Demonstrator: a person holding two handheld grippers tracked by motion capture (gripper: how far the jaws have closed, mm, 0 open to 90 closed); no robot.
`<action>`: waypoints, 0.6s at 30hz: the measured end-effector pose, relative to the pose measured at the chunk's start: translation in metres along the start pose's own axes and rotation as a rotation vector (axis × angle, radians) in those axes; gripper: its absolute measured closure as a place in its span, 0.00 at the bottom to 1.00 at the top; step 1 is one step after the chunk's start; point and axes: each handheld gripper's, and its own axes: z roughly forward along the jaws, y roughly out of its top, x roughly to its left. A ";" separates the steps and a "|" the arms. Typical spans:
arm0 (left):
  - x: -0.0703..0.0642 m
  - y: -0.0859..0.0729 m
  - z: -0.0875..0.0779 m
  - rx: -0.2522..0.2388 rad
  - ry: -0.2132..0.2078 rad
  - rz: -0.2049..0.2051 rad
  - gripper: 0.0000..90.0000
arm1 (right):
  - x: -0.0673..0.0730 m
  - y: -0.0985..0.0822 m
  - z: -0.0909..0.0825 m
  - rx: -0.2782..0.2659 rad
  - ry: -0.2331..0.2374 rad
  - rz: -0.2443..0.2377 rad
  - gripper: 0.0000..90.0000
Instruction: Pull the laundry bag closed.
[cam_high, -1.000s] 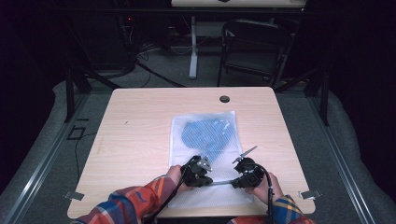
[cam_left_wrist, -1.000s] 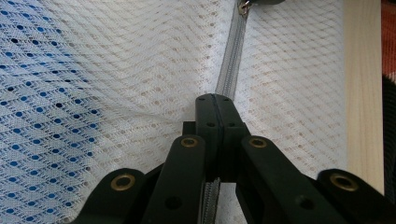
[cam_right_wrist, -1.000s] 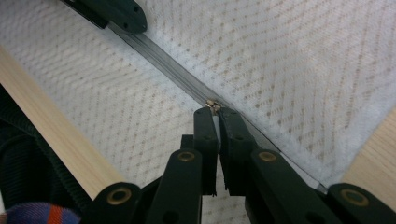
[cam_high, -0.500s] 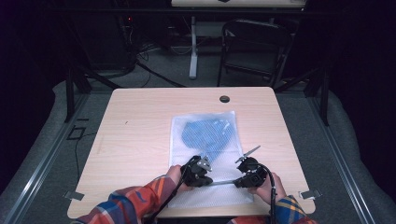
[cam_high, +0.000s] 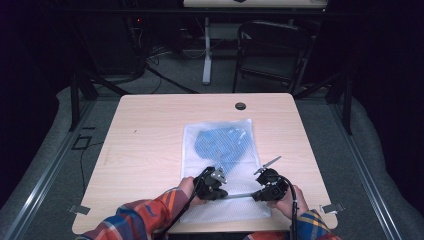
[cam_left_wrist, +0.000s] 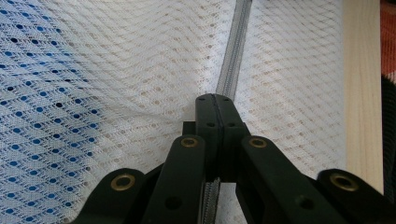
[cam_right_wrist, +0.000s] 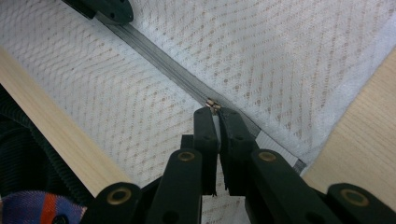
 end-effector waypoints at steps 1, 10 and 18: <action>0.000 0.000 0.000 0.000 0.000 0.000 1.00 | 0.000 0.000 0.000 0.000 -0.001 0.000 0.96; 0.000 0.000 0.000 0.000 -0.001 0.001 1.00 | 0.000 0.000 -0.001 0.000 0.004 0.000 0.96; 0.000 0.000 0.000 0.003 0.001 0.003 1.00 | -0.002 -0.003 -0.002 0.000 -0.005 0.009 0.96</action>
